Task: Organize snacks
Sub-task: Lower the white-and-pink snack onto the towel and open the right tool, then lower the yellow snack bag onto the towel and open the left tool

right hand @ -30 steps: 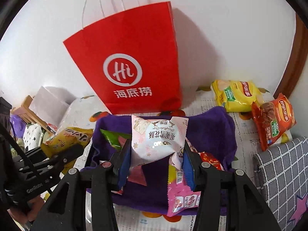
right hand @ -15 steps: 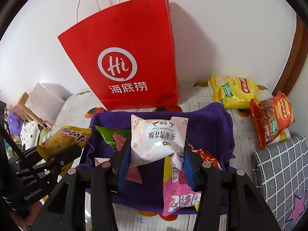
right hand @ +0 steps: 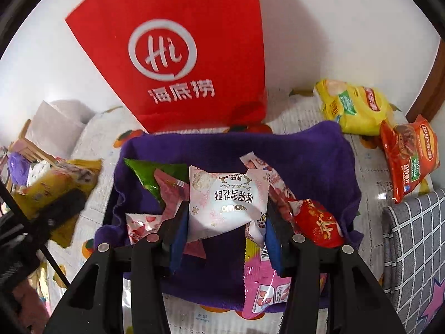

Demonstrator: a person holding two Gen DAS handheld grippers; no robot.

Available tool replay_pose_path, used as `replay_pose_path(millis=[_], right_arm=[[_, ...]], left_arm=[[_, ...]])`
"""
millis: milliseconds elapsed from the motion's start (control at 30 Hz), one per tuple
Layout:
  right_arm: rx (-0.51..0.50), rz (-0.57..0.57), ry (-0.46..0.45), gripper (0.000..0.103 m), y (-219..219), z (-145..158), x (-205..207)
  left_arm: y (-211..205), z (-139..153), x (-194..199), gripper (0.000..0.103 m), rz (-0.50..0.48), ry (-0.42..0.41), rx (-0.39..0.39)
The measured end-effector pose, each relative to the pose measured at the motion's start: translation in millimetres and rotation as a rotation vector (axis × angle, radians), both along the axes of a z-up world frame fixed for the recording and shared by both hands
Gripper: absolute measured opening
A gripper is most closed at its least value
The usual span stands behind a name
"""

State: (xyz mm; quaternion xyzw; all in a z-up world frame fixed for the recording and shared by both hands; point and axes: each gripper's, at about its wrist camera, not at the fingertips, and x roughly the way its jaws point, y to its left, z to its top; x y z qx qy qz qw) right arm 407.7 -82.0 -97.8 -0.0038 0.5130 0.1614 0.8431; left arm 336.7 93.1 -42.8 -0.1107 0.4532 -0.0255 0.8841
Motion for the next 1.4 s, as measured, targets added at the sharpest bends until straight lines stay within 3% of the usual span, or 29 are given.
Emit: replay_pose_path(millis=[333,733,1067,1400], right_arm=[[-0.041,0.021,0.057,0.051,10.3,-19.5,4.7],[-0.072,0.046,0.066,0.063,15.2,-22.5,6.1],[-0.059,0.029,0.038,0.065,5.6,-6.8,3.1],[0.043,-0.018,-0.072,0.067,-19.0,41.3,-12.7]], left_arm=[[1.1,-0.3,-1.0,0.040,0.004,0.002,-0.006],[-5.7,-2.1,1.2,0.040,-0.008,0.012,0.008],[-3.8,-7.2,4.6,0.040,-0.005,0.032,0.007],[-5.8,-17.5,10.9,0.040,0.003,0.069,0.018]])
